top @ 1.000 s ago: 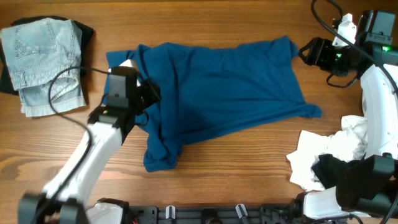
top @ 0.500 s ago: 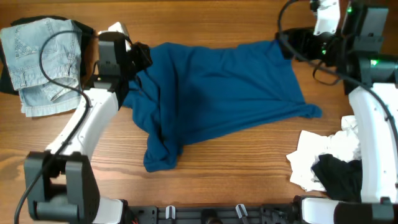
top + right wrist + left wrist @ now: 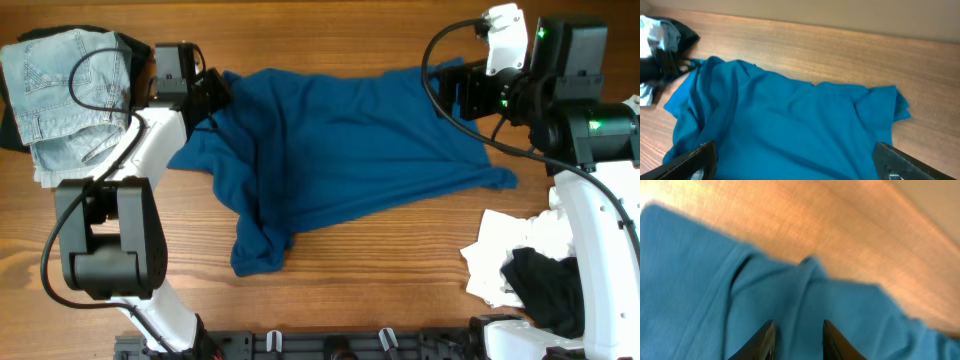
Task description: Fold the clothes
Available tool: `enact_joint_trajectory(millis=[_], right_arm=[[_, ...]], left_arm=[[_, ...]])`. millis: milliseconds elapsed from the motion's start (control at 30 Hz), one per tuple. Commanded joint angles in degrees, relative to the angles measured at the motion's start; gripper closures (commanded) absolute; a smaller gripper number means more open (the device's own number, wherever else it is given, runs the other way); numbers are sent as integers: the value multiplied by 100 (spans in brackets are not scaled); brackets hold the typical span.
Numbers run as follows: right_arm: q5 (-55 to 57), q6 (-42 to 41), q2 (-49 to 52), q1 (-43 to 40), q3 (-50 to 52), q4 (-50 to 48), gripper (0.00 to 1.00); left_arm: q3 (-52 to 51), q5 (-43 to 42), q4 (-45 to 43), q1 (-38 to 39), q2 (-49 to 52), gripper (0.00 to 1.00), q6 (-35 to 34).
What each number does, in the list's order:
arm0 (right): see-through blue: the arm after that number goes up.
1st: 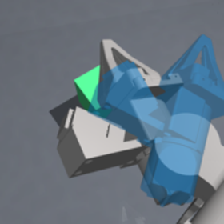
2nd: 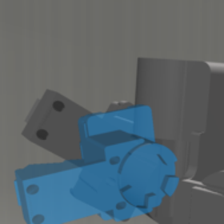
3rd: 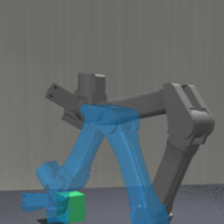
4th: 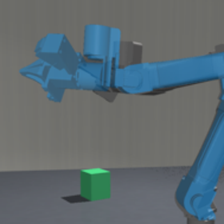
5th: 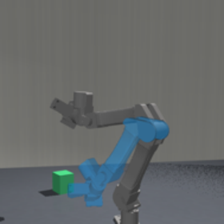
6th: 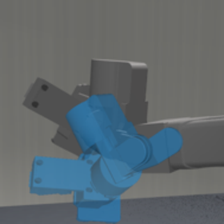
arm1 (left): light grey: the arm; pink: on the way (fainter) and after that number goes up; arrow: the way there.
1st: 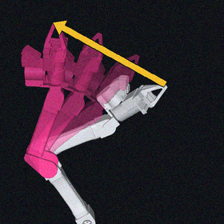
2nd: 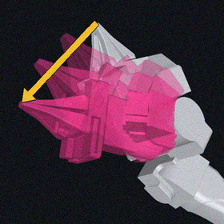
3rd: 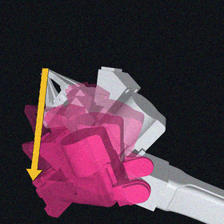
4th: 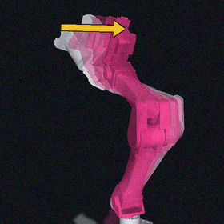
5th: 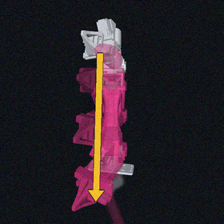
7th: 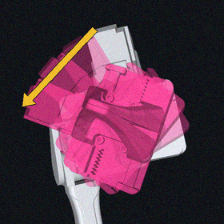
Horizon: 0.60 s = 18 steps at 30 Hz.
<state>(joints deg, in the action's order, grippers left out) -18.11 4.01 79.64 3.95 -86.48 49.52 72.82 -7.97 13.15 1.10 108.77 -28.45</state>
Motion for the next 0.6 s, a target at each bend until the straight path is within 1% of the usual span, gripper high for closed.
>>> enact_joint_trajectory(millis=[0, 100, 200, 400, 433, 467, 533, 567], right_arm=[[72, 50, -68, 17, -61, 118, 0], [48, 48, -70, 17, -61, 177, 1], [50, 52, -70, 17, -61, 199, 1], [52, 50, -70, 17, -61, 240, 1], [50, 48, -70, 17, -61, 240, 1], [50, 48, -70, 17, -61, 243, 1], [15, 46, -70, 17, -61, 258, 2], [9, 44, -70, 17, -61, 264, 7]], left_arm=[[452, 81, -46, -26, 168, 70, 260], [841, 79, 216, -26, 503, 70, 278], [1091, 48, 437, -11, 852, 67, 275], [1158, 13, 413, 37, 1106, 66, 278], [1163, 13, 413, 33, 1180, 68, 280], [1165, 13, 411, 33, 1237, 76, 280], [1165, 13, 415, 33, 1331, 81, 280], [1165, 13, 411, 35, 1373, 84, 280]])
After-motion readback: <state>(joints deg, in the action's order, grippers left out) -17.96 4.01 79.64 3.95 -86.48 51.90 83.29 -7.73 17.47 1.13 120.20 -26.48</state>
